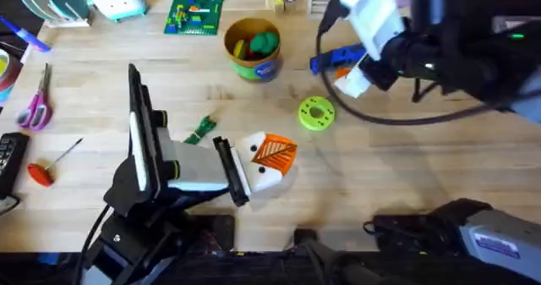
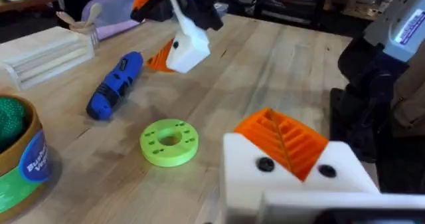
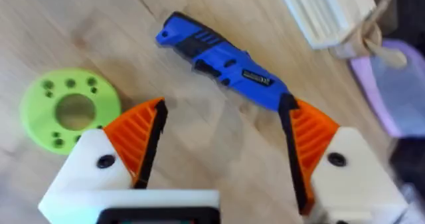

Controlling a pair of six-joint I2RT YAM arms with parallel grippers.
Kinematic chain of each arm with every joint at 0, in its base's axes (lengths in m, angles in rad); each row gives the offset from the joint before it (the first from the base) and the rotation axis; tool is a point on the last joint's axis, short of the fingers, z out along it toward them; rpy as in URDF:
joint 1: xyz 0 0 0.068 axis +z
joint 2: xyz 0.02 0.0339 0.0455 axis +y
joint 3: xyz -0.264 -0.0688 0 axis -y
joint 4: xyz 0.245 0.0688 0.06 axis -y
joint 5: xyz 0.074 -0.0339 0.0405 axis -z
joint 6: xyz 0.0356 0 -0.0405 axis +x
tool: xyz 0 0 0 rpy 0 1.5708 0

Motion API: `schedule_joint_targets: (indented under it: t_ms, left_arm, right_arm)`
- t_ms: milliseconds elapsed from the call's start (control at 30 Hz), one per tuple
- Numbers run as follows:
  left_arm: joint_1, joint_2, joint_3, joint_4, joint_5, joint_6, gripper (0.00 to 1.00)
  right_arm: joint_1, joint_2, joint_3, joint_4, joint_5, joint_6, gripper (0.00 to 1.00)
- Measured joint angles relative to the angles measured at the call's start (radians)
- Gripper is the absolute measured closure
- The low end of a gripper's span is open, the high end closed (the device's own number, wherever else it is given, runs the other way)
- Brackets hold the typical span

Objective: Pick up the gripper from the table and insert it into the empty holder that is missing its gripper. Then pick up a screw, insert it into the mounting hole, and use the screwdriver to tighten it. Finally, clean up the table by picking up the vegetable and placing it into the bucket.

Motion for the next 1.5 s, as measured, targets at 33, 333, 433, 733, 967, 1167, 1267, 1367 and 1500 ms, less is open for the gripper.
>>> schedule_joint_targets:
  t_ms: [33,333,433,733,967,1167,1267,1367,1500]
  left_arm:
    - [0.000,0.000,0.000,0.000,0.000,0.000,0.995]
    - [0.000,0.000,0.000,0.000,-0.001,0.000,0.995]
    - [0.000,0.000,0.000,0.000,-0.001,0.000,0.995]
    - [0.000,0.000,0.000,0.000,-0.004,0.006,0.570]
    - [0.000,0.000,0.000,0.001,-0.004,0.006,0.427]
    - [0.000,0.000,0.000,0.001,-0.005,0.011,0.982]
    - [0.000,0.000,0.000,0.001,-0.007,0.014,0.552]
    - [0.000,0.000,0.000,0.001,-0.007,0.013,0.074]
    - [0.000,0.000,0.000,0.008,-0.018,0.010,0.010]
  right_arm:
    - [0.000,-0.045,0.000,-0.025,-0.005,0.061,0.010]
    - [0.000,-0.404,0.000,-0.205,-0.347,0.298,0.010]
    - [0.001,-0.481,0.000,-0.232,-0.435,0.317,0.010]
    - [0.001,-0.532,0.000,-0.234,-0.514,0.348,0.010]
    - [0.001,-0.532,0.000,-0.235,-0.524,0.359,0.010]
    - [0.001,-0.532,0.000,-0.234,-0.527,0.372,0.010]
    - [0.001,-0.532,0.000,-0.234,-0.527,0.376,0.010]
    - [0.001,-0.532,0.000,-0.234,-0.527,0.379,0.010]
    - [0.001,-0.532,0.000,-0.234,-0.527,0.380,0.011]
